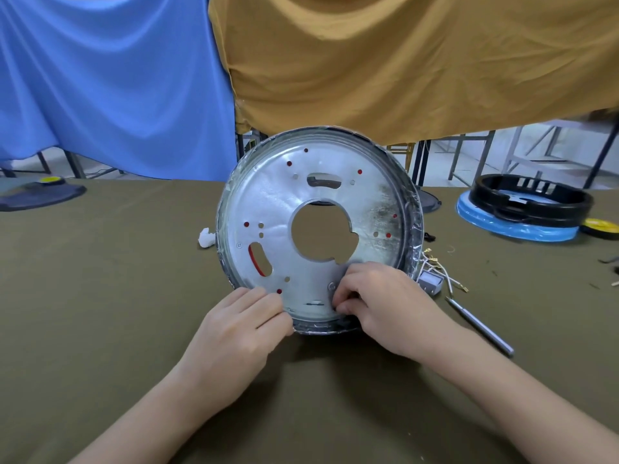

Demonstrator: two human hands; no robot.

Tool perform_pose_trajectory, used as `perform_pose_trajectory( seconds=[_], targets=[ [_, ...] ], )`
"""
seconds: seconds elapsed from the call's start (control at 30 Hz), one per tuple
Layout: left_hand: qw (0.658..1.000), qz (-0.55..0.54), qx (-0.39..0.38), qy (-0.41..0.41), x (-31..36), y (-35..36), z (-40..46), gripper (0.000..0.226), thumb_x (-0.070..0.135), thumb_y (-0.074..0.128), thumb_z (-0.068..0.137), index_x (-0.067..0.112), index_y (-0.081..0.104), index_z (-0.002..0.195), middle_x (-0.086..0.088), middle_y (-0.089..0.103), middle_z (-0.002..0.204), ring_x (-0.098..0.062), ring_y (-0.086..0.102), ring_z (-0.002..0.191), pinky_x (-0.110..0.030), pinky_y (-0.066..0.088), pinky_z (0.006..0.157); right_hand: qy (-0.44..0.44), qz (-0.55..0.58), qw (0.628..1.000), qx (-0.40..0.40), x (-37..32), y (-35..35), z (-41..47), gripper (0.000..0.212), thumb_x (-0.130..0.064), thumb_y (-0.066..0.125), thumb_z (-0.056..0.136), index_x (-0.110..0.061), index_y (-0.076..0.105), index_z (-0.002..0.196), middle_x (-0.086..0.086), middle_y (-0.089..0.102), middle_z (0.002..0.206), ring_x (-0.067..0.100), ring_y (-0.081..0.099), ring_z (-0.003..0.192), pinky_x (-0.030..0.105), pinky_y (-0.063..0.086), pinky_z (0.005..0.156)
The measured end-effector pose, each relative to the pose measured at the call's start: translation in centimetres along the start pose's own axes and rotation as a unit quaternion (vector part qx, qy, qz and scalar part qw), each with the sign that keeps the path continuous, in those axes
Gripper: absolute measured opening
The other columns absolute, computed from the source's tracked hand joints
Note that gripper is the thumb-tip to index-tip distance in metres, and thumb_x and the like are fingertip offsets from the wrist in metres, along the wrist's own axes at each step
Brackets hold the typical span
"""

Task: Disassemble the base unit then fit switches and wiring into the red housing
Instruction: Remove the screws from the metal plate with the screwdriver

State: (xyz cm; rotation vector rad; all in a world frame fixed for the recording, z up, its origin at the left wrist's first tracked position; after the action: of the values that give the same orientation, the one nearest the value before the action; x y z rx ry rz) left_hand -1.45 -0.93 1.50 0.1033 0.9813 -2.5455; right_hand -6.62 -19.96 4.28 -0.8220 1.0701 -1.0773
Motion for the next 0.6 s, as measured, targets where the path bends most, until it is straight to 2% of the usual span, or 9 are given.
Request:
perform_pose_trajectory(
  seconds=[0.13,0.3,0.43,0.53,0.6],
  targets=[
    [1.0,-0.003,0.002,0.0,-0.06,0.01,-0.09,0.024,-0.006,0.067,0.081,0.007,0.062,0.063,-0.005,0.05,0.064,-0.025,0.047,0.057,-0.036,0.045,0.053,0.008,-0.011,1.0,-0.015,-0.14,-0.12,-0.03,0.013,-0.019,0.061,0.092,-0.025,0.072,0.092,-0.015,0.057,0.093,0.009,0.053,0.097,0.028,0.045,0.084],
    [1.0,-0.005,-0.001,-0.01,-0.17,-0.02,0.04,0.023,-0.014,0.065,0.075,0.006,0.064,0.064,-0.006,0.052,0.064,-0.025,0.048,0.056,-0.036,0.045,0.053,0.004,-0.041,0.999,-0.01,-0.76,0.17,-0.05,0.017,-0.016,0.058,0.094,-0.026,0.071,0.095,-0.012,0.058,0.1,0.012,0.054,0.099,0.033,0.049,0.082],
    [1.0,-0.004,-0.004,-0.011,-0.02,0.02,0.26,0.024,-0.013,0.064,0.077,0.006,0.063,0.063,-0.006,0.052,0.063,-0.026,0.048,0.055,-0.038,0.046,0.051,0.022,-0.042,0.999,-0.003,-0.69,0.24,0.3,0.019,-0.012,0.06,0.091,-0.026,0.072,0.093,-0.011,0.06,0.101,0.014,0.057,0.099,0.032,0.05,0.081],
    [1.0,-0.003,-0.008,-0.009,-0.05,0.08,0.3,0.024,-0.015,0.063,0.076,0.006,0.063,0.063,-0.006,0.052,0.063,-0.026,0.048,0.055,-0.038,0.045,0.051,0.02,-0.053,0.998,0.0,-0.84,0.52,0.69,0.018,-0.013,0.061,0.09,-0.027,0.072,0.091,-0.012,0.06,0.101,0.014,0.058,0.096,0.025,0.045,0.073],
    [1.0,-0.005,-0.013,-0.012,-0.12,0.09,0.29,0.024,-0.016,0.063,0.074,0.006,0.063,0.064,-0.006,0.052,0.064,-0.026,0.047,0.055,-0.037,0.045,0.052,0.026,-0.036,0.999,-0.004,-0.78,0.52,0.77,0.013,-0.018,0.062,0.091,-0.027,0.071,0.088,-0.012,0.059,0.099,0.013,0.056,0.093,0.026,0.042,0.072]
  ],
)
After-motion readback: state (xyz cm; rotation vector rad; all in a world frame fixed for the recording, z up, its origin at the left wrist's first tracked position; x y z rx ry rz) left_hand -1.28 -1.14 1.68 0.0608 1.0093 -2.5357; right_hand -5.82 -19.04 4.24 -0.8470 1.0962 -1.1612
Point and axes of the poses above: each hand's wrist, its own z-axis towards the middle knuckle, its own y-axis out of the palm, x = y × z, the point moved 3 cm from there along z, towards the middle knuckle
